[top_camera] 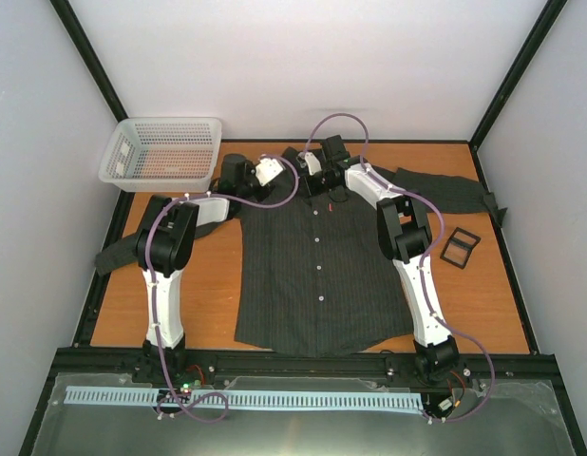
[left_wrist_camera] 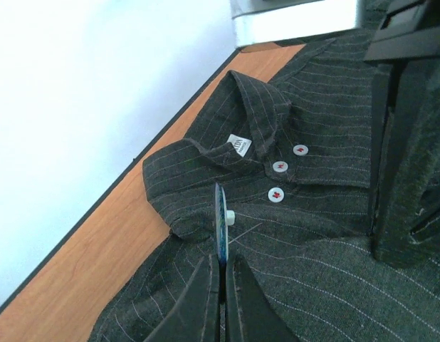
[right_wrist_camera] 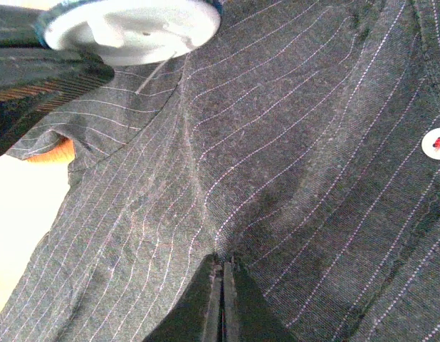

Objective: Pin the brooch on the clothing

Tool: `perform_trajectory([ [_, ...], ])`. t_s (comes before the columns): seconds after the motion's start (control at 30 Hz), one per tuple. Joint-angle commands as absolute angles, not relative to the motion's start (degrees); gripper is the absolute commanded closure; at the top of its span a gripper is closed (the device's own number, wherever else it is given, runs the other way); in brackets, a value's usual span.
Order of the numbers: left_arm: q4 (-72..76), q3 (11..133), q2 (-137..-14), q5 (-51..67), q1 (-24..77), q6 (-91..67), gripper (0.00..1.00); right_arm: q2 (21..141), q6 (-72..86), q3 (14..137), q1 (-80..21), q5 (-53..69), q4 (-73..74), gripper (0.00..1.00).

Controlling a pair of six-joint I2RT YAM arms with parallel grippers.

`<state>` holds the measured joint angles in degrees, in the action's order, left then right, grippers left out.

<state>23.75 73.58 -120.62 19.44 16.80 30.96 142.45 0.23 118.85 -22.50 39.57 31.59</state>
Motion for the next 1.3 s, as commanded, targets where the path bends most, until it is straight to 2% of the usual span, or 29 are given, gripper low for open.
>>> perform_trajectory([
  [0.0, 23.6, 73.8, -121.9, 20.6, 17.4, 38.6, 0.99, 140.5, 1.0, 119.6, -22.2, 41.4, 30.1, 0.97],
  [0.83, 19.4, 74.7, -122.8, 19.9, 19.9, 43.3, 0.99, 141.8, 2.2, 121.6, -21.7, 42.4, 30.9, 0.97],
  [1.27, 18.1, 74.5, -121.0, 23.5, 19.8, 42.7, 0.99, 142.6, 2.5, 121.7, -21.7, 42.5, 30.8, 0.97],
])
